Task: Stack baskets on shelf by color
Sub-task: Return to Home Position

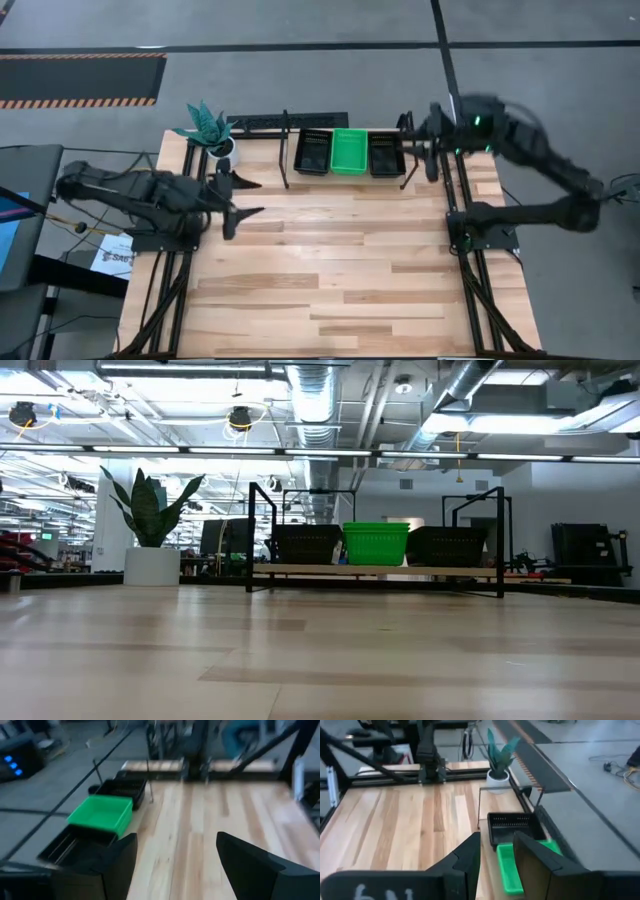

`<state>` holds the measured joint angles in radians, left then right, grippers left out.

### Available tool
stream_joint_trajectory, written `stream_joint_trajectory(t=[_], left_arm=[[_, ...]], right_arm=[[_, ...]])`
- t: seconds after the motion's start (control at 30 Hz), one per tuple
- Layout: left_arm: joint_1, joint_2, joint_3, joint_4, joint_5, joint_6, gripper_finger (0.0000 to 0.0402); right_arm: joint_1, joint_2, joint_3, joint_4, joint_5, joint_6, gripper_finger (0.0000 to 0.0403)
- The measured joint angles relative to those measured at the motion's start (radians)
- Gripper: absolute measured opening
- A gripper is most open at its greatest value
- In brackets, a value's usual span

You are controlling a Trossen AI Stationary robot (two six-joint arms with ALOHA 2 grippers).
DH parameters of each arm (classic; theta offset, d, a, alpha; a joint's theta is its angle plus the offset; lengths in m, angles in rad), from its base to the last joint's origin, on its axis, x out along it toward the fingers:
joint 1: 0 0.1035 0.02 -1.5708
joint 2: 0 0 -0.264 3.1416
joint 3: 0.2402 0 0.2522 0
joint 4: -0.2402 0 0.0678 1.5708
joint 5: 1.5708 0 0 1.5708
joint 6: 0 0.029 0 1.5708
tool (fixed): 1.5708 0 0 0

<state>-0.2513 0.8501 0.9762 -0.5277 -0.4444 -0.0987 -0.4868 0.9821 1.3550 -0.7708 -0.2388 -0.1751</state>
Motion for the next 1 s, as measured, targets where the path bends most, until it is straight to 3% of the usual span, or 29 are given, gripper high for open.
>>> stream_joint_trajectory(t=[0.17,0.4,0.67,0.9,1.0], left_arm=[[0.18,-0.15,-0.165,0.128,0.17,0.005,0.0261],[0.348,-0.294,-0.45,0.311,0.296,-0.074,0.0261],[0.417,-0.338,-0.771,0.681,0.398,-0.184,0.0261],[0.424,-0.338,-0.947,0.928,0.405,-0.247,0.0261],[0.424,-0.339,-0.965,0.922,0.384,-0.258,0.0261]], right_arm=[[-0.016,-0.244,-0.505,0.353,0.004,0.148,0.014],[0.009,-0.499,-0.919,0.669,0.002,0.367,0.0139],[0.087,-0.654,-1.127,0.896,0.005,0.473,0.014],[0.162,-0.668,-1.21,0.955,0.059,0.492,0.0142],[0.198,-0.668,-1.248,0.978,0.13,0.492,0.0139]])
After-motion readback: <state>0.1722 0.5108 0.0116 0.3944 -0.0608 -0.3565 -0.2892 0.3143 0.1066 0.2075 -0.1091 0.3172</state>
